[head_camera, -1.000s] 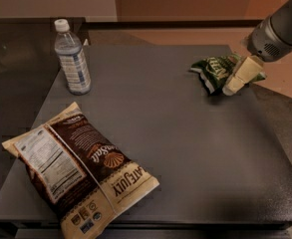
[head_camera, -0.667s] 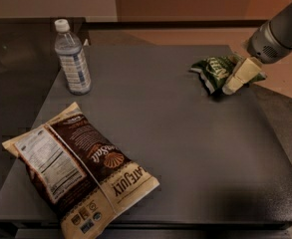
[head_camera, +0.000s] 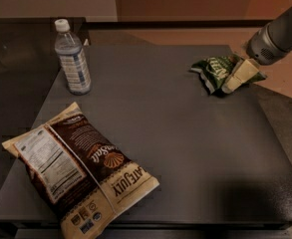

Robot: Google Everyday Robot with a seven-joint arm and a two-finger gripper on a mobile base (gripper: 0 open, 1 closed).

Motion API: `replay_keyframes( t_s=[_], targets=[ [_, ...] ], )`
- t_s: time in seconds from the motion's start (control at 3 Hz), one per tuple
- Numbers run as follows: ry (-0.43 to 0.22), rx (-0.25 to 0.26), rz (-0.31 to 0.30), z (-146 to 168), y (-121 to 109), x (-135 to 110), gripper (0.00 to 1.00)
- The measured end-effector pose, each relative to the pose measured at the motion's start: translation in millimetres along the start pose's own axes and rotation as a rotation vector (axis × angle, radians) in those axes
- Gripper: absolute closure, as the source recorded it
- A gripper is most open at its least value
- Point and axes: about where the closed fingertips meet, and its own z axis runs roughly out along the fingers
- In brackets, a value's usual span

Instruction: Move green jalapeno chip bag near brown chip bag

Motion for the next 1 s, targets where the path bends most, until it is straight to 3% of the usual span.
replay_keyframes(
  t_s=[0.33,1.0],
  targets=[
    [-0.007,-0.018,-0.007,11.1,-5.2,-0.2,0.0],
    [-0.007,-0.055,-0.033,15.8,2.4,-5.2,0.41]
  ],
)
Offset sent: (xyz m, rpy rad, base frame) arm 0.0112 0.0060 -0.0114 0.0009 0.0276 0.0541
